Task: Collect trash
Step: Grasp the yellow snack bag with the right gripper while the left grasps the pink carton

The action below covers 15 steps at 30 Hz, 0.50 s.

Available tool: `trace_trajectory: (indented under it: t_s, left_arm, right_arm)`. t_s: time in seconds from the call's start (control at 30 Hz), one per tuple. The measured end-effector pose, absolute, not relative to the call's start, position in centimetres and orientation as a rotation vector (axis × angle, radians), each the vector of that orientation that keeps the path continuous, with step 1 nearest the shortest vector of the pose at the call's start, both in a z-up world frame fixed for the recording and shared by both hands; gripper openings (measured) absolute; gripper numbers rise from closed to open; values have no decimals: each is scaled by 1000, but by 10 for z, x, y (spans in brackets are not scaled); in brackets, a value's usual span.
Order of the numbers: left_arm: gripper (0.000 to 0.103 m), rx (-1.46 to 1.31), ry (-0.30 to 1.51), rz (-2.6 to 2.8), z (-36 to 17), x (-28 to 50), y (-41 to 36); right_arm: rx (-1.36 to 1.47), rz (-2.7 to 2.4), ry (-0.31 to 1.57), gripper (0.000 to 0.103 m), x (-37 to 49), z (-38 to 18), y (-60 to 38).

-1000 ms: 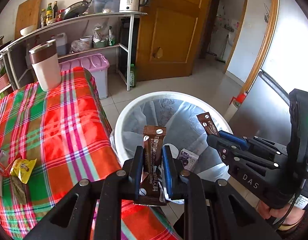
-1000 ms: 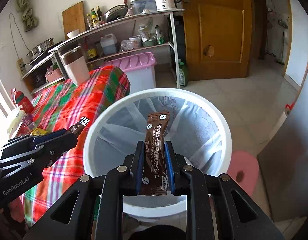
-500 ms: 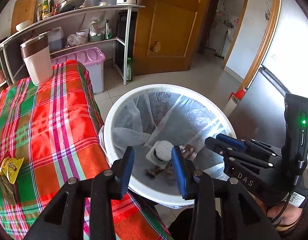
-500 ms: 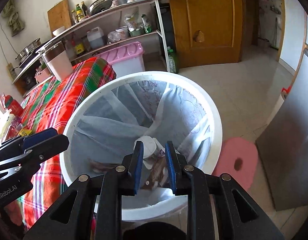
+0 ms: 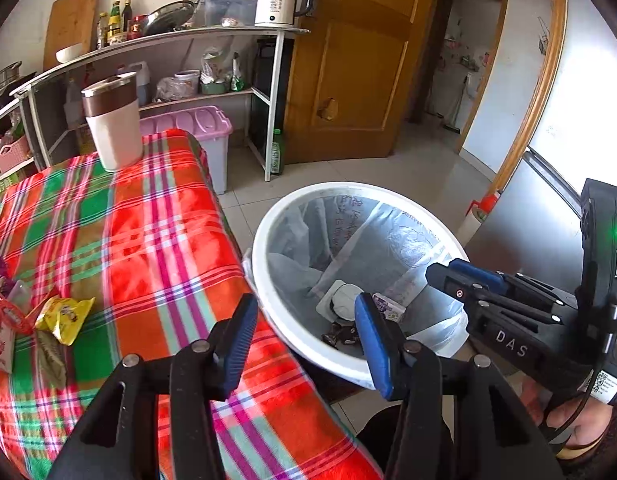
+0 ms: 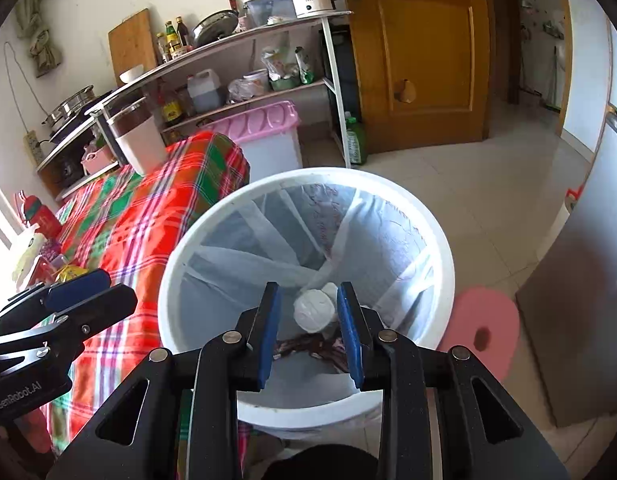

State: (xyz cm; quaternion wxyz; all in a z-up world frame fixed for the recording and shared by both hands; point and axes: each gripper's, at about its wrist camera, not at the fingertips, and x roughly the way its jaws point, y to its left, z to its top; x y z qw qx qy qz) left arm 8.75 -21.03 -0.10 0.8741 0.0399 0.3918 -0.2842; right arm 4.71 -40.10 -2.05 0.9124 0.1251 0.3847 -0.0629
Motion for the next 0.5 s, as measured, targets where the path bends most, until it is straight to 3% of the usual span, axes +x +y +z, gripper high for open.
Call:
trace_trajectory:
  t_s: [0.4,0.5]
  left_arm:
    - [56,35,774,-473,10,79,-146]
    - [56,19,765,-443,12,76,-128]
  right_arm:
    - [227,-59,760,31,48,-3,-354]
    - [212,-30,755,35,50,0,-338]
